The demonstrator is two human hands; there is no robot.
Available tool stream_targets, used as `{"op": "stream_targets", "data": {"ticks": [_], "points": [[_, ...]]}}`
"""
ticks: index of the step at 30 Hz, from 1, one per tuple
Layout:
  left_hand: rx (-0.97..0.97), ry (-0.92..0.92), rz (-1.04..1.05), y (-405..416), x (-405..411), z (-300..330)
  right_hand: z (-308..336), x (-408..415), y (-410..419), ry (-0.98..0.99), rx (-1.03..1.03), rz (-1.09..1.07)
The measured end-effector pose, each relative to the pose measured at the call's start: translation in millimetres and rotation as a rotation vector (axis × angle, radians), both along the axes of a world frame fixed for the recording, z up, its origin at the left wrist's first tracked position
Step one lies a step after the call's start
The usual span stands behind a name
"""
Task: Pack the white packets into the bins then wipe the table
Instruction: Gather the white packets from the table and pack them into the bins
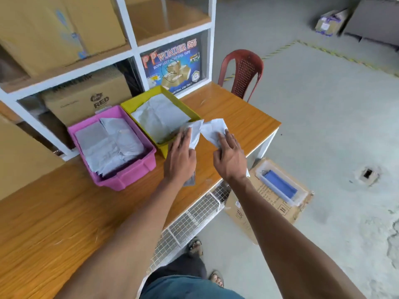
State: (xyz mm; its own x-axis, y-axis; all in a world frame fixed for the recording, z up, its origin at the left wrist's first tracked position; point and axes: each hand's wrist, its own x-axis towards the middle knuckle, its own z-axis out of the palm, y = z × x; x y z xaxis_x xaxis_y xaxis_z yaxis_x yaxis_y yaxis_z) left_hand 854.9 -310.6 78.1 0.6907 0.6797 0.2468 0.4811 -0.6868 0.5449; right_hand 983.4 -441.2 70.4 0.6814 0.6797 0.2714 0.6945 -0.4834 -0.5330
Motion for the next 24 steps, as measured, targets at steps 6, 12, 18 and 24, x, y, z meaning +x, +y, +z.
{"op": "stream_targets", "data": {"ticks": [6, 12, 18, 24], "points": [[-0.009, -0.094, 0.209, 62.3, 24.7, 23.2, 23.0, 31.3, 89.8, -0.044, 0.034, 0.139], [-0.145, -0.09, 0.402, 133.0, 43.1, 36.2, 39.4, 49.4, 178.7, -0.048, -0.036, 0.256], [-0.182, -0.071, 0.469, 179.2, 48.2, 37.8, 35.6, 56.7, 243.3, -0.034, -0.092, 0.333], [-0.17, -0.06, 0.546, 209.8, 57.5, 33.0, 24.0, 61.5, 295.3, -0.033, -0.127, 0.408]]}}
